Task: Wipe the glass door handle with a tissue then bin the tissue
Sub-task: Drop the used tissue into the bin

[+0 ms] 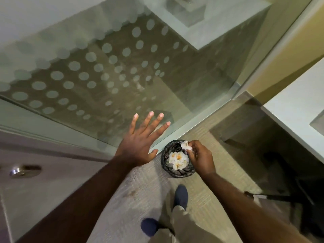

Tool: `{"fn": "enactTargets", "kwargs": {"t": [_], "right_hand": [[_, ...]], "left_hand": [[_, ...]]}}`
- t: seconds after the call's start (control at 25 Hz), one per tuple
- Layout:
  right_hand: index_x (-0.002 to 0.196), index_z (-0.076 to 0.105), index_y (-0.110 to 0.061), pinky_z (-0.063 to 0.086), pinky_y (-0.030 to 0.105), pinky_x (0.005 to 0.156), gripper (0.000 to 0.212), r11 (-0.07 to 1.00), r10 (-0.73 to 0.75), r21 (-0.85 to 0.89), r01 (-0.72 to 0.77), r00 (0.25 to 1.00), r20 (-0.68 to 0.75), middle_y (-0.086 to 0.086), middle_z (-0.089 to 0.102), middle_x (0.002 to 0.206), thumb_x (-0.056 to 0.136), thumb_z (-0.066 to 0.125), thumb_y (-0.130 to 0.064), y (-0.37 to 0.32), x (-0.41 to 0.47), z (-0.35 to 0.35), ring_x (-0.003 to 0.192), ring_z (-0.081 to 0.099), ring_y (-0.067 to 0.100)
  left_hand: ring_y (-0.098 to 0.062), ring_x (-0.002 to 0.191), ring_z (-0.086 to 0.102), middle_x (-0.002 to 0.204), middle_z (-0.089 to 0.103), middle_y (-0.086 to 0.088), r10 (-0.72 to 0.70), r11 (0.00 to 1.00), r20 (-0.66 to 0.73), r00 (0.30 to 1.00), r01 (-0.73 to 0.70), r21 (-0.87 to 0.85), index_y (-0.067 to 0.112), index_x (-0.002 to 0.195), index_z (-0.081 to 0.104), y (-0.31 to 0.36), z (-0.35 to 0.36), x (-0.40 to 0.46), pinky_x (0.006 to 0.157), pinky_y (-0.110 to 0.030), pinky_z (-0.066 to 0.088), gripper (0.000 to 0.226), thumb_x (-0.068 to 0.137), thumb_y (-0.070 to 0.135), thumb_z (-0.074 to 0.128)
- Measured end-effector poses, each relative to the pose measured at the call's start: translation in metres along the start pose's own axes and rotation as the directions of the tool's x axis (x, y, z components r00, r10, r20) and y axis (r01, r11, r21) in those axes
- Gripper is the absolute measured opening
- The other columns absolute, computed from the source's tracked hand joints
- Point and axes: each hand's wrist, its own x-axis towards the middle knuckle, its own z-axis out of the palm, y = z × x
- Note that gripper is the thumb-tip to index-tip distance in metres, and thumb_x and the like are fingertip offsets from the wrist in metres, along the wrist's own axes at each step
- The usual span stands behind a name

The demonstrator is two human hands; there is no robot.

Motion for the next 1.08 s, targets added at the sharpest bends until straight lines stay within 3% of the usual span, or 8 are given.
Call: {"fn": "enactTargets", "kwargs": {"t": [0.12,0.32,0.52,0.76,0.88,1.08], "right_hand": [[0.101,0.063,-0.008,0.041,0.024,0.072,0.020,0.993,-0.040,-0.108,0.048,0.996,0.074,0.008,0.066,0.094,0.082,0.069,-0.006,0.015,0.002,0.013,0.086,0.061,0.025],[0.106,0.064,-0.003,0.051,0.039,0.082,0.025,0.986,0.017,-0.165,0.004,0.993,0.121,0.016,0.061,0.106,0.082,0.070,-0.004,0.034,0.007,0.039,0.094,0.059,0.031],[0.107,0.061,-0.009,0.050,0.036,0.075,0.024,0.970,0.147,-0.216,-0.110,0.976,0.160,0.012,0.059,0.108,0.083,0.066,-0.007,0.052,0.019,0.064,0.092,0.058,0.030],[0.123,0.056,-0.015,0.049,0.034,0.087,0.046,0.929,0.325,-0.267,-0.255,0.909,0.262,0.010,0.062,0.120,0.079,0.071,-0.014,0.071,0.022,0.079,0.107,0.060,0.029],[0.124,0.056,-0.016,0.049,0.031,0.086,0.045,0.908,0.387,-0.267,-0.323,0.890,0.240,0.008,0.064,0.122,0.081,0.069,-0.020,0.074,0.018,0.076,0.108,0.061,0.028],[0.123,0.057,-0.016,0.051,0.031,0.081,0.038,0.890,0.430,-0.240,-0.388,0.889,0.157,0.010,0.067,0.117,0.086,0.064,-0.015,0.077,0.010,0.063,0.101,0.064,0.027]], "left_hand": [[-0.027,0.154,0.006,0.168,0.015,-0.005,-0.028,0.999,0.024,0.999,0.028,-0.033,0.028,0.160,0.014,-0.002,0.015,0.002,0.120,-0.058,-0.004,0.110,0.070,0.054,0.071],[-0.028,0.154,0.008,0.168,0.014,-0.006,-0.052,0.997,0.039,0.998,0.054,-0.054,0.026,0.160,0.015,-0.003,0.033,0.000,0.121,-0.057,-0.001,0.112,0.068,0.054,0.073],[-0.027,0.155,0.008,0.168,0.013,-0.003,-0.095,0.988,0.004,0.995,0.095,-0.126,0.027,0.160,0.012,-0.002,0.043,-0.005,0.122,-0.055,-0.001,0.110,0.071,0.052,0.072],[-0.027,0.155,0.006,0.168,0.014,-0.002,-0.131,0.976,0.016,0.991,0.132,-0.172,0.029,0.160,0.010,0.002,0.044,-0.002,0.122,-0.052,-0.004,0.110,0.070,0.054,0.068],[-0.027,0.155,0.005,0.168,0.014,-0.002,-0.139,0.973,0.007,0.990,0.138,-0.185,0.029,0.160,0.009,0.002,0.043,-0.001,0.122,-0.050,-0.005,0.111,0.070,0.054,0.069],[-0.027,0.155,0.003,0.168,0.012,-0.002,-0.135,0.969,0.020,0.991,0.136,-0.206,0.029,0.160,0.006,0.002,0.042,-0.001,0.122,-0.051,-0.006,0.113,0.070,0.053,0.071]]}}
